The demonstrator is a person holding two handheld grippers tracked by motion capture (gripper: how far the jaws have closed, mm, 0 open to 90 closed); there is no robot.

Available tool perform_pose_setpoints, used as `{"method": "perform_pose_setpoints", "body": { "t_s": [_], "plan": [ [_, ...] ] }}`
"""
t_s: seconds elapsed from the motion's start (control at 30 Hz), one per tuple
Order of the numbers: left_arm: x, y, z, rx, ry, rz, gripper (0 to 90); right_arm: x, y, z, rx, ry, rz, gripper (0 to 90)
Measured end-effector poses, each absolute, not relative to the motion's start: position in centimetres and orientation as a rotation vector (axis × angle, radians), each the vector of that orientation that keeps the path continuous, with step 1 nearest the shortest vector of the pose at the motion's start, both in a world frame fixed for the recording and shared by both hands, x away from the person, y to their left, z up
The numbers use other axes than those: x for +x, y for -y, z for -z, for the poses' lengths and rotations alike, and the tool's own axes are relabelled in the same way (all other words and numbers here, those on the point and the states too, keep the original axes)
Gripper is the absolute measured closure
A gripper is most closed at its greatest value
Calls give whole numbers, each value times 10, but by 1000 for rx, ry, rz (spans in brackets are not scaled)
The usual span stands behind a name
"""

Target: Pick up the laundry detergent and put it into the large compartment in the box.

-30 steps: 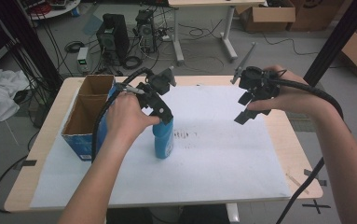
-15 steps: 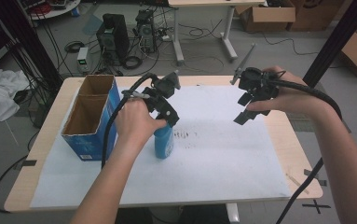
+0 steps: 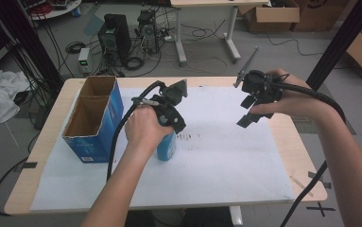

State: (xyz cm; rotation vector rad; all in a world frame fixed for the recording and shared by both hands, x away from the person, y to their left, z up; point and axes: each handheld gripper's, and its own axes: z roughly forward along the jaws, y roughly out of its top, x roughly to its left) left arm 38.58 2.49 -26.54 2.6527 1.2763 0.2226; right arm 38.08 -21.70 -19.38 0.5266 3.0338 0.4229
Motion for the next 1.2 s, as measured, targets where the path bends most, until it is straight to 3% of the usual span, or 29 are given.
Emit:
{"method": "perform_pose_setpoints", "body": {
  "t_s": [1.2],
  "plan": [
    [397, -18, 283, 2707, -1441, -281, 197, 383, 217, 205, 514, -3047, -427, 265]
  ]
}}
